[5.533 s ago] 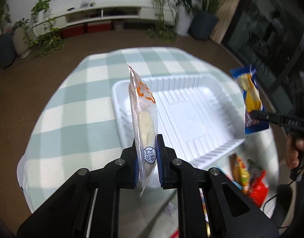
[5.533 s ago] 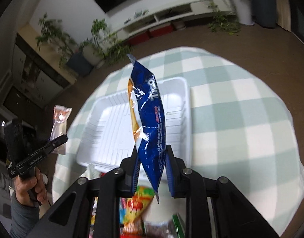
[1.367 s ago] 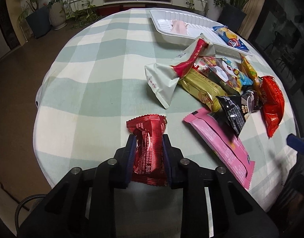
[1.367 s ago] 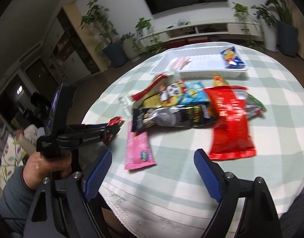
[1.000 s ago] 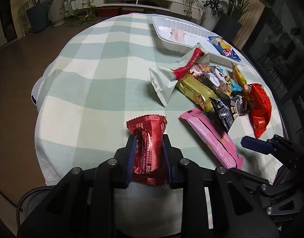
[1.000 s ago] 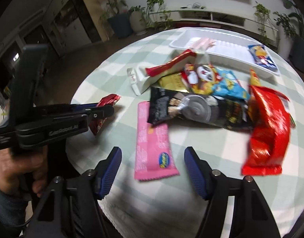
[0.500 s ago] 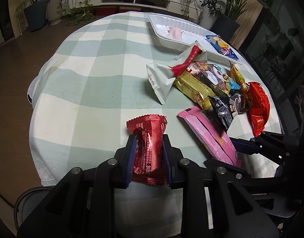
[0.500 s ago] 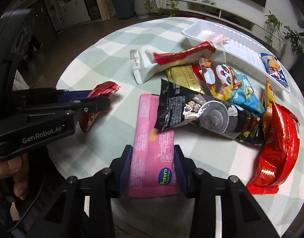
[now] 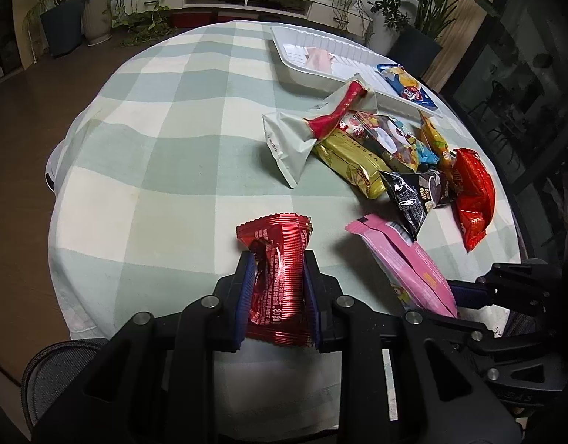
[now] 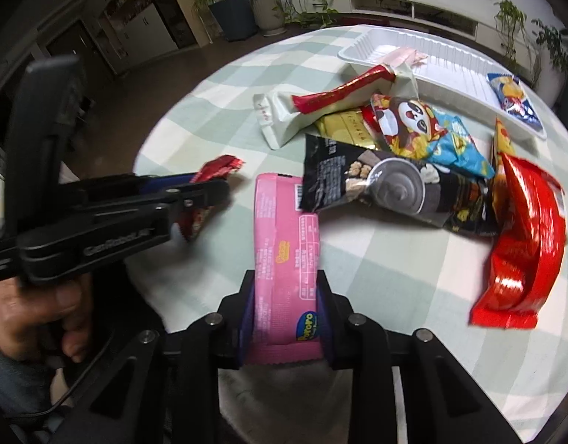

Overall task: Organize snacks
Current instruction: 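Grasp the pink bar with the right tool while the left tool holds the red candy, then carry both snacks to the white tray and release them inside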

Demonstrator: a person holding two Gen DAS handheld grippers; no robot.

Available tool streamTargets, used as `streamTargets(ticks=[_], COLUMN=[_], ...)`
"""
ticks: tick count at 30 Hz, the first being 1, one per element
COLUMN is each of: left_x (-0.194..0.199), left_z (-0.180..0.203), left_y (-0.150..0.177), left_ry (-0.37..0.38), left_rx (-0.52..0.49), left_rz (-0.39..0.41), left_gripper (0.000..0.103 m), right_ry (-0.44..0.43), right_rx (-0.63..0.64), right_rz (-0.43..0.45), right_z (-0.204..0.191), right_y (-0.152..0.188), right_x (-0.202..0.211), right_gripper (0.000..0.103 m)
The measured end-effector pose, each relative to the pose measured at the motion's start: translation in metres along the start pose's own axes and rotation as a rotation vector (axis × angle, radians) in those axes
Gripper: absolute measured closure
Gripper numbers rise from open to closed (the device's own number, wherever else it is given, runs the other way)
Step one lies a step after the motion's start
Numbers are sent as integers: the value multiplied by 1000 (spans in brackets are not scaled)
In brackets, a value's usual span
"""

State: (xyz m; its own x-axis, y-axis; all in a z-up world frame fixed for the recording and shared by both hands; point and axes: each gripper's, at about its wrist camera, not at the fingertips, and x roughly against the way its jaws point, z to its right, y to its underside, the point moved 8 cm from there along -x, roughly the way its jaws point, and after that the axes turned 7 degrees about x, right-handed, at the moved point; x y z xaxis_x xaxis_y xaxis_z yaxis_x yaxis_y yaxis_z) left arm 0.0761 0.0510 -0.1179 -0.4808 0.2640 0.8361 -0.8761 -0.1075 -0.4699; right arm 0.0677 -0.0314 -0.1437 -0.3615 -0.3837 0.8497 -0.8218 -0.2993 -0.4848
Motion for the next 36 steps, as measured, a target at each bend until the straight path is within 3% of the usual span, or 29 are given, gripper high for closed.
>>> streamTargets(ticks=[8,18,25,36], left_x=[8,37,51,45], left_z=[6,24,32,52], left_y=[5,-10,-54,-153], left_ry=[66,160,186,154], left_rx=[9,14,2,-60], left_rz=[-12,11,56,128], left_gripper=[80,80,80,80], right_ry=[-130,-212,-129,120], right_rx=[-45,-127,-209,-309], right_rz=[56,147,239,381], right_z=[-10,5,61,174], right_y=[11,4,-6,-39], right_x=[28,64,103,171], right_gripper=[72,72,72,72])
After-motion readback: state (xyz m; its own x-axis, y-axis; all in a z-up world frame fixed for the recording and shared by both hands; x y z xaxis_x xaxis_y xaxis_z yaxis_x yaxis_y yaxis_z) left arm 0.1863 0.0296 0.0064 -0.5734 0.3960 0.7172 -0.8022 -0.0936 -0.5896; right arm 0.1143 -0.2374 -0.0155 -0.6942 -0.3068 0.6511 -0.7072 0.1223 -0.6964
